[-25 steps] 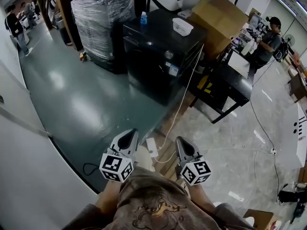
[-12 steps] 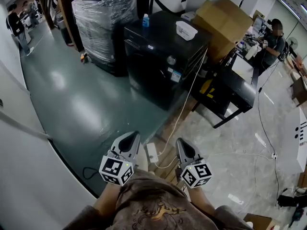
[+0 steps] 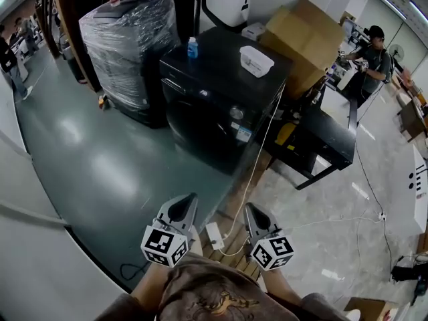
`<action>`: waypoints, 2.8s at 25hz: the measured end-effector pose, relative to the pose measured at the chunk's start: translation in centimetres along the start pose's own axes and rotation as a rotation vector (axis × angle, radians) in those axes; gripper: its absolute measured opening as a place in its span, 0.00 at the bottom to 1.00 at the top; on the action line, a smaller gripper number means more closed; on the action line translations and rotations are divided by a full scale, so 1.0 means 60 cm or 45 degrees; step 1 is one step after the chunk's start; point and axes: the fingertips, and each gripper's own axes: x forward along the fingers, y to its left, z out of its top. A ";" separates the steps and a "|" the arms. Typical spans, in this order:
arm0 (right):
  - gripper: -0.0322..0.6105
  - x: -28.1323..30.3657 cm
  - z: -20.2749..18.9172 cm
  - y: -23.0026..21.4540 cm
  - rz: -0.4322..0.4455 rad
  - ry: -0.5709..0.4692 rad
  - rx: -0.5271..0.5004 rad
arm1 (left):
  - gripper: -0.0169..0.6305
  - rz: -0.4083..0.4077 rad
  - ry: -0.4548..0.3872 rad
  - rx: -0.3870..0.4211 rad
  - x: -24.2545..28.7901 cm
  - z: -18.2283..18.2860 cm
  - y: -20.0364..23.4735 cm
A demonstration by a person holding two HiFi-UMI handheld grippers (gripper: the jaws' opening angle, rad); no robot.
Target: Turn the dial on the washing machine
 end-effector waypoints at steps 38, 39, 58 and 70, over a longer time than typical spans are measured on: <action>0.05 0.285 0.236 -0.023 -0.454 -0.062 0.027 | 0.02 -0.452 0.165 0.090 0.247 0.254 0.187; 0.05 0.288 0.235 -0.025 -0.454 -0.057 0.032 | 0.02 -0.452 0.165 0.087 0.250 0.255 0.189; 0.44 0.372 0.173 -0.118 -0.523 0.071 0.145 | 0.02 -0.419 0.195 0.064 0.296 0.239 0.206; 0.44 0.477 0.099 -0.247 -0.637 0.189 0.227 | 0.02 -0.408 0.246 0.043 0.333 0.216 0.218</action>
